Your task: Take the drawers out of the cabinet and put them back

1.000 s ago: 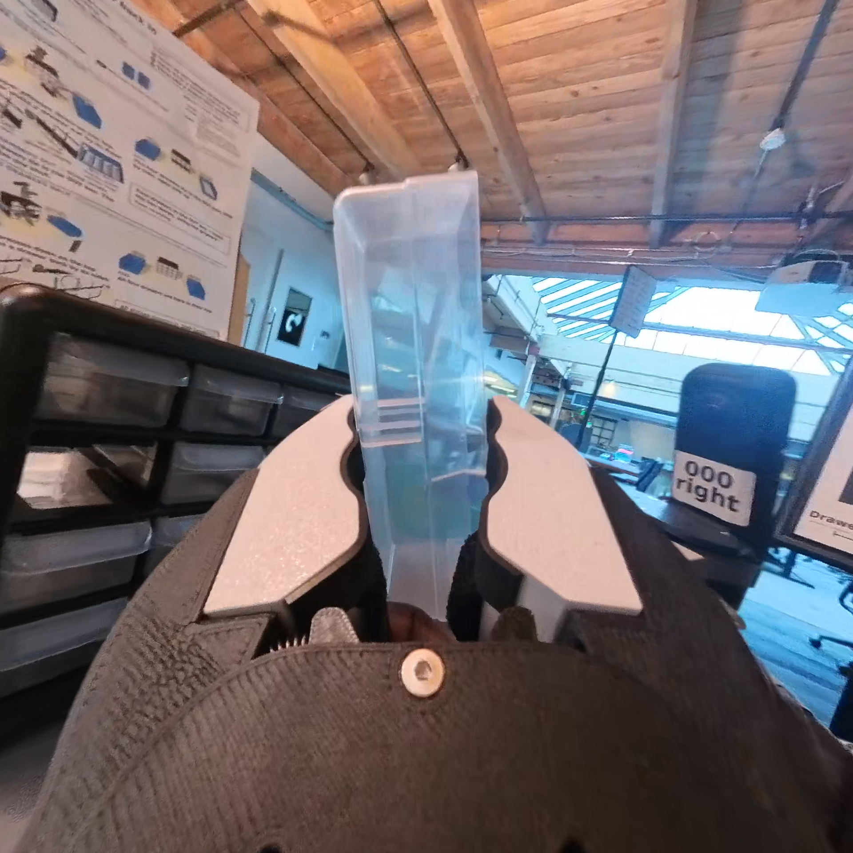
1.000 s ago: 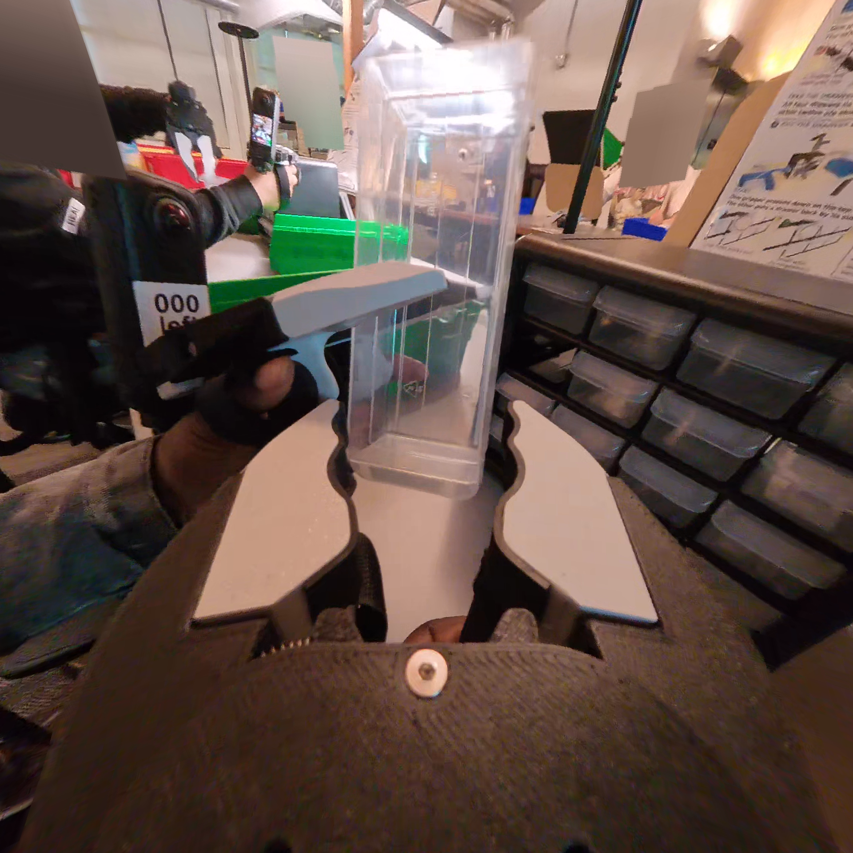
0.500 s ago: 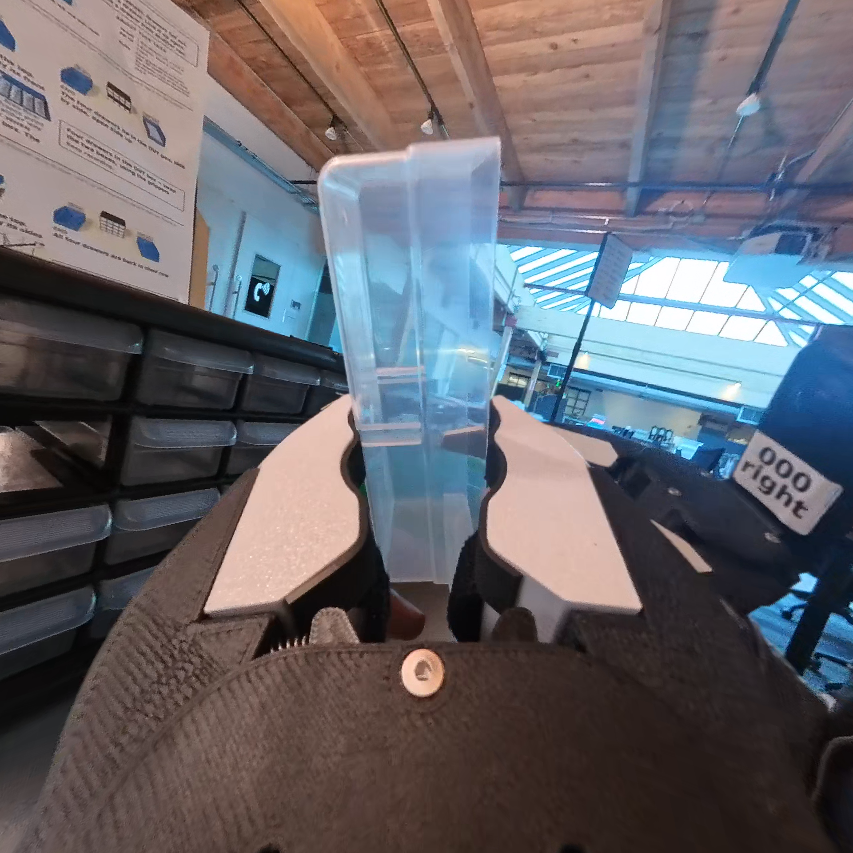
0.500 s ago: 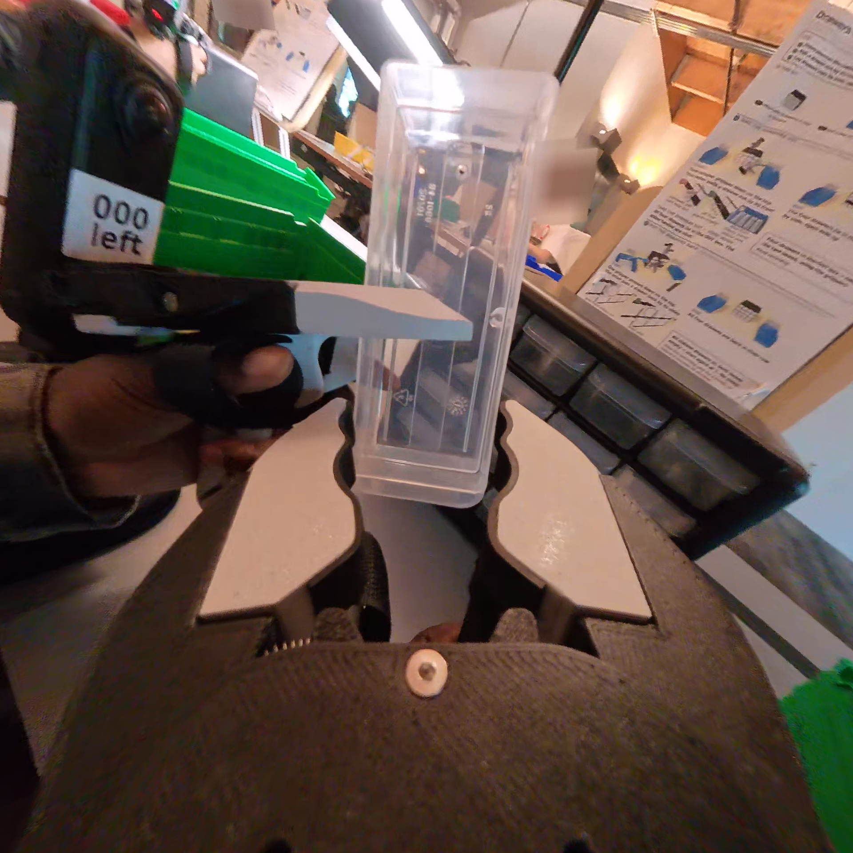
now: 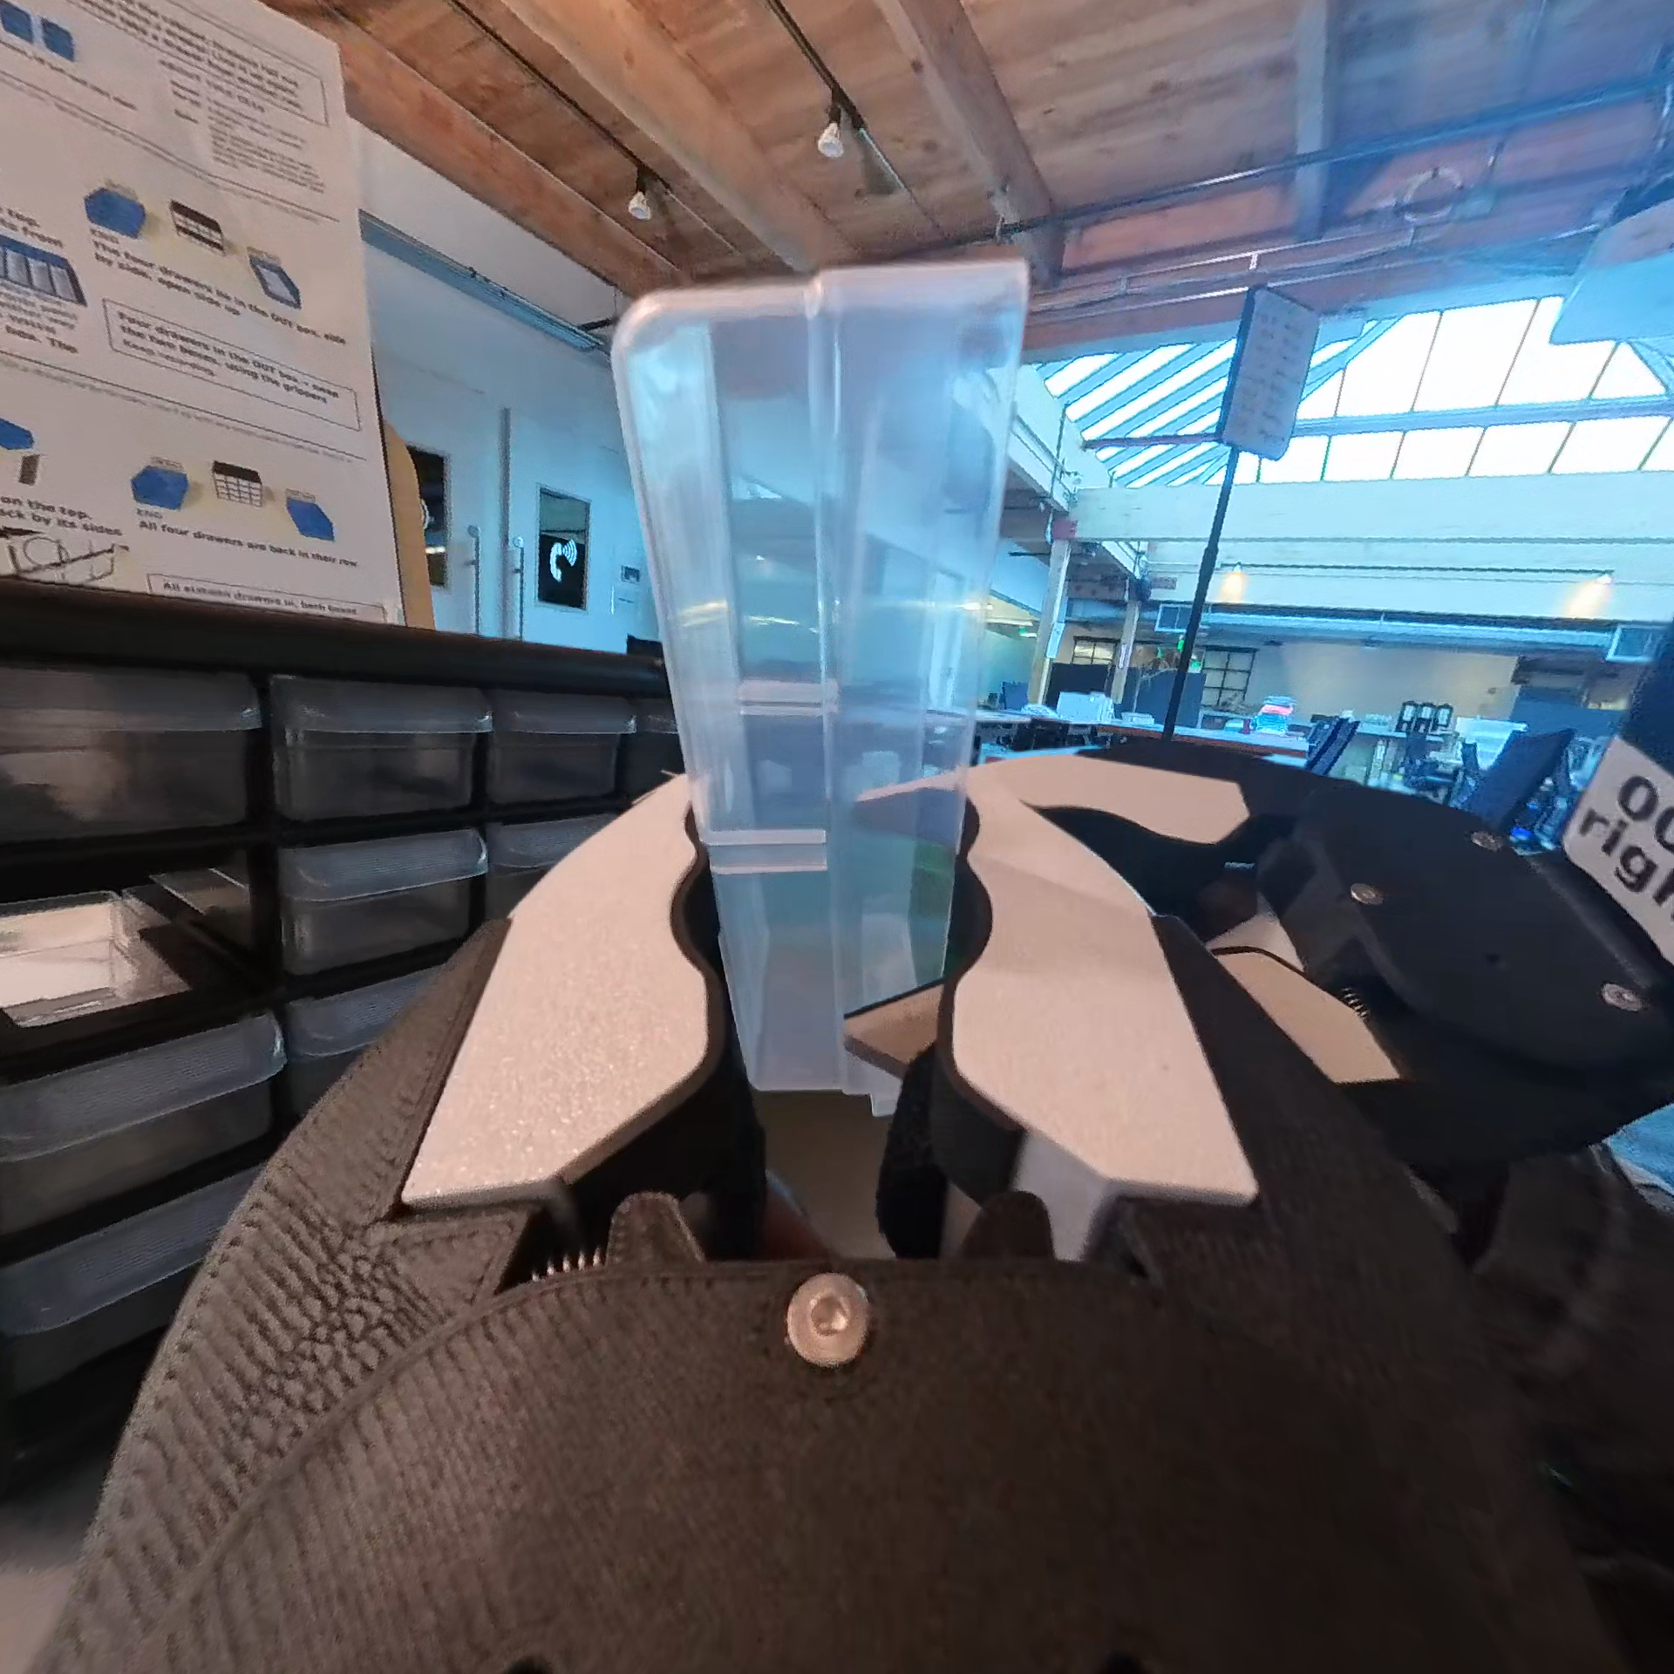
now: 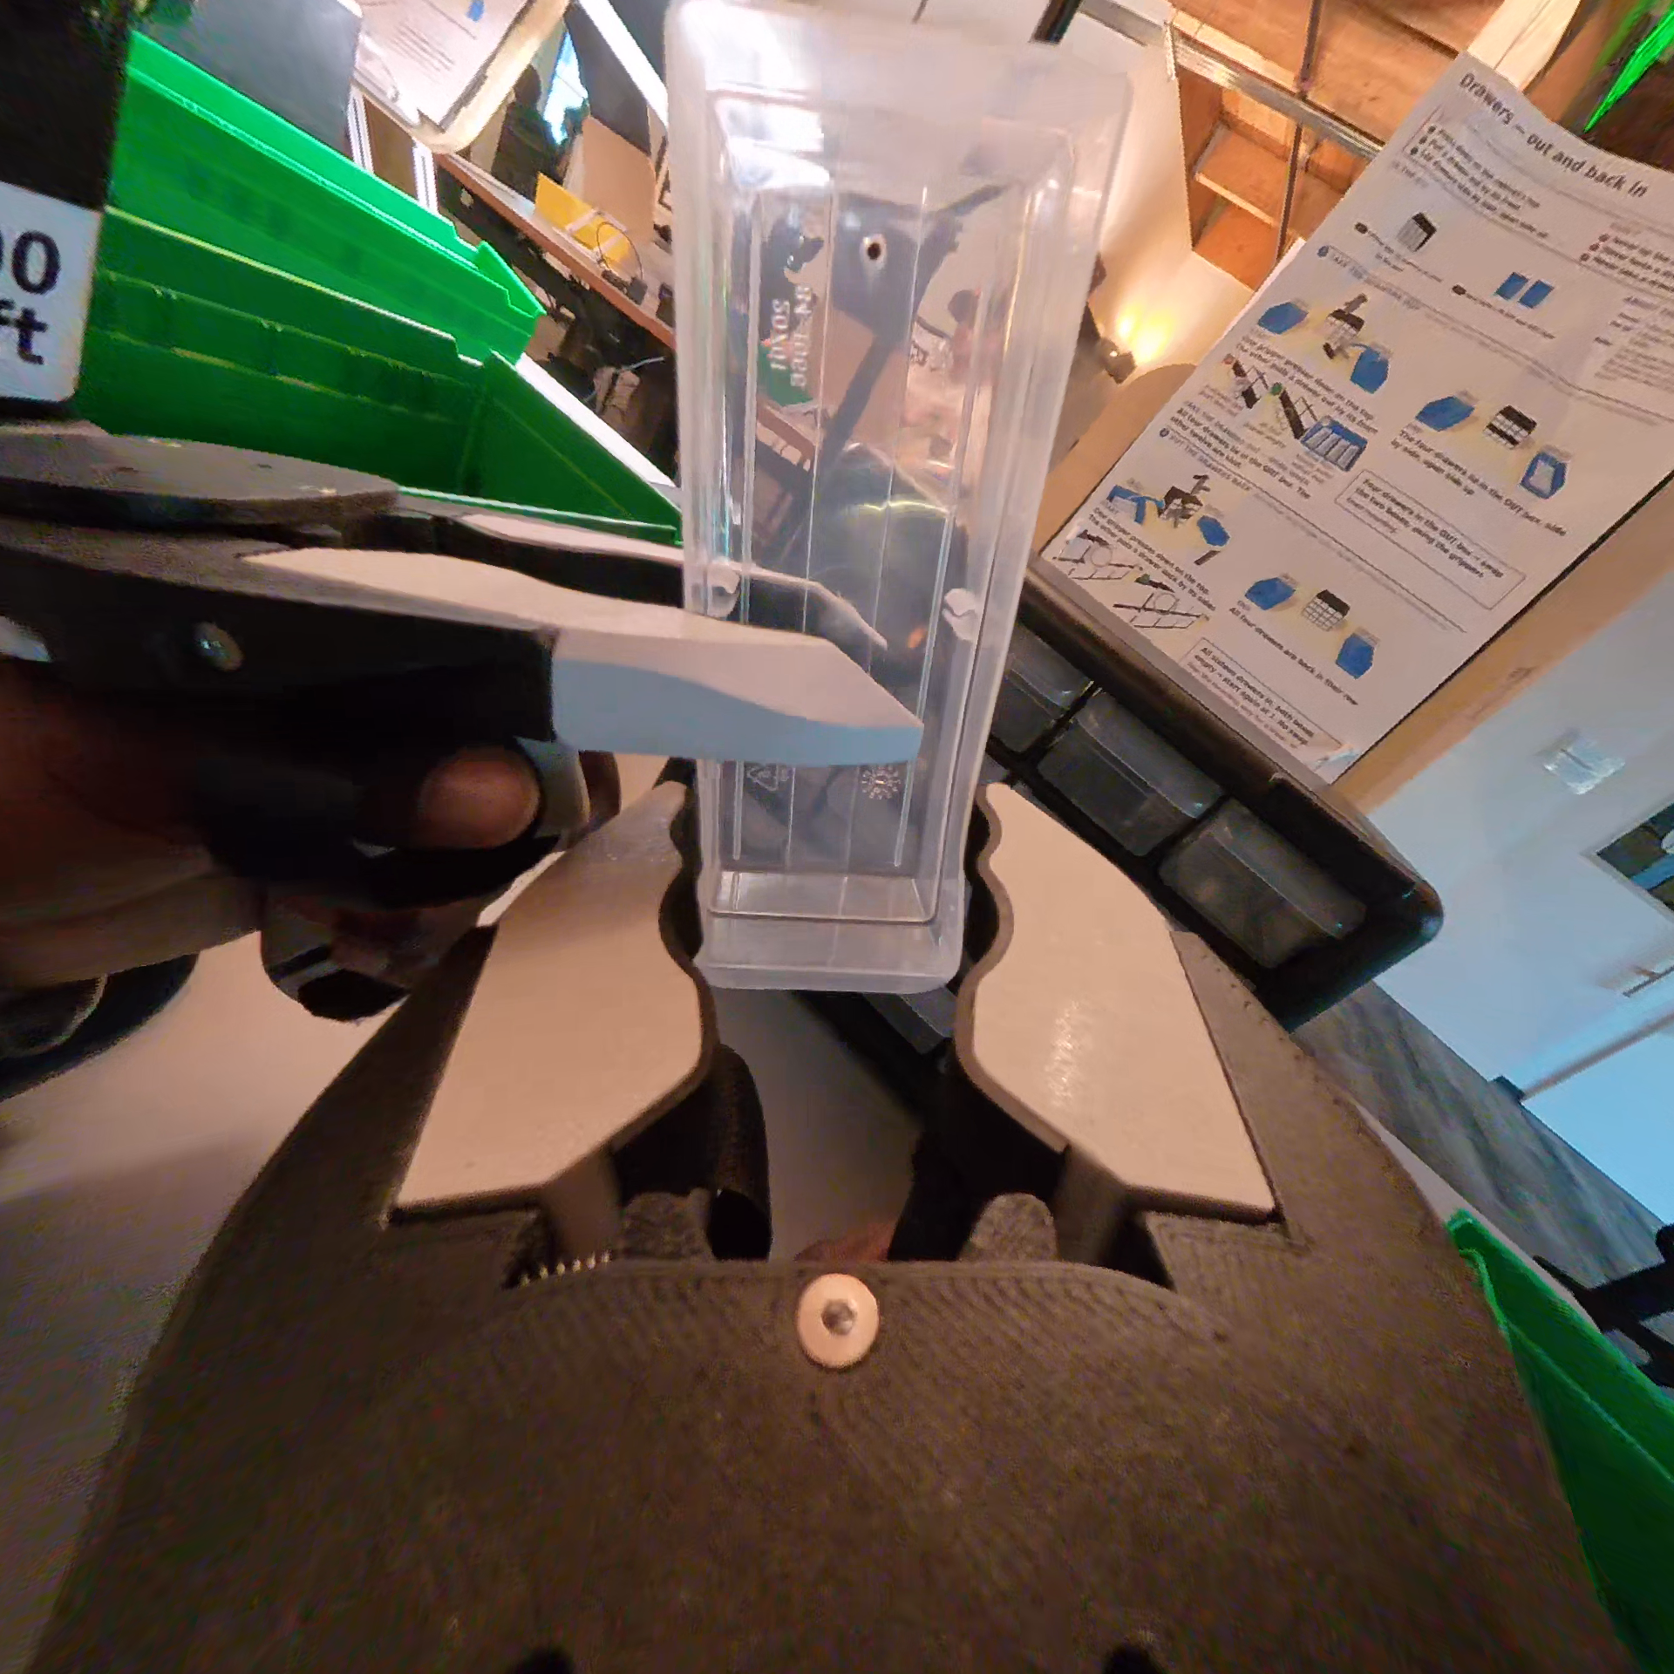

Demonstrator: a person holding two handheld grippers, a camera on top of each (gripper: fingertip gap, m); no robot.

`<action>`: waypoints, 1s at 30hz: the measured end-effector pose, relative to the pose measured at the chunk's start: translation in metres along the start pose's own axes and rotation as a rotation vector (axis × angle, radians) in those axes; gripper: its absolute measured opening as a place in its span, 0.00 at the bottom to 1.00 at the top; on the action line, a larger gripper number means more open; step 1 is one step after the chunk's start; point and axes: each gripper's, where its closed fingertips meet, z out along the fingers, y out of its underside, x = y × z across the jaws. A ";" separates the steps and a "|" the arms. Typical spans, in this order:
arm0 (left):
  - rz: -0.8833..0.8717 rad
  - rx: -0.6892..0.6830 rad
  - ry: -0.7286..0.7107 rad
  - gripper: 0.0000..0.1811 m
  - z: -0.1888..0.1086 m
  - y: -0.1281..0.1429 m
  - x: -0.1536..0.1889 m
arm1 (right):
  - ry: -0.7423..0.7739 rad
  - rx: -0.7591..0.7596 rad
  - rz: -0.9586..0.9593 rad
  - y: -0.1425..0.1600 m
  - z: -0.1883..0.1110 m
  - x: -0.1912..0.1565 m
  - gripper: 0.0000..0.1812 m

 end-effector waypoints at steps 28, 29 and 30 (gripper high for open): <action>0.464 -0.156 -0.292 0.29 -0.046 0.005 -0.050 | -0.086 -1.061 0.489 0.297 -0.100 0.282 0.30; 0.461 -0.154 -0.293 0.28 -0.046 0.005 -0.050 | -0.117 -1.083 0.437 0.306 -0.097 0.282 0.30; 0.465 -0.155 -0.295 0.29 -0.047 0.005 -0.051 | -0.141 -1.091 0.387 0.313 -0.094 0.282 0.30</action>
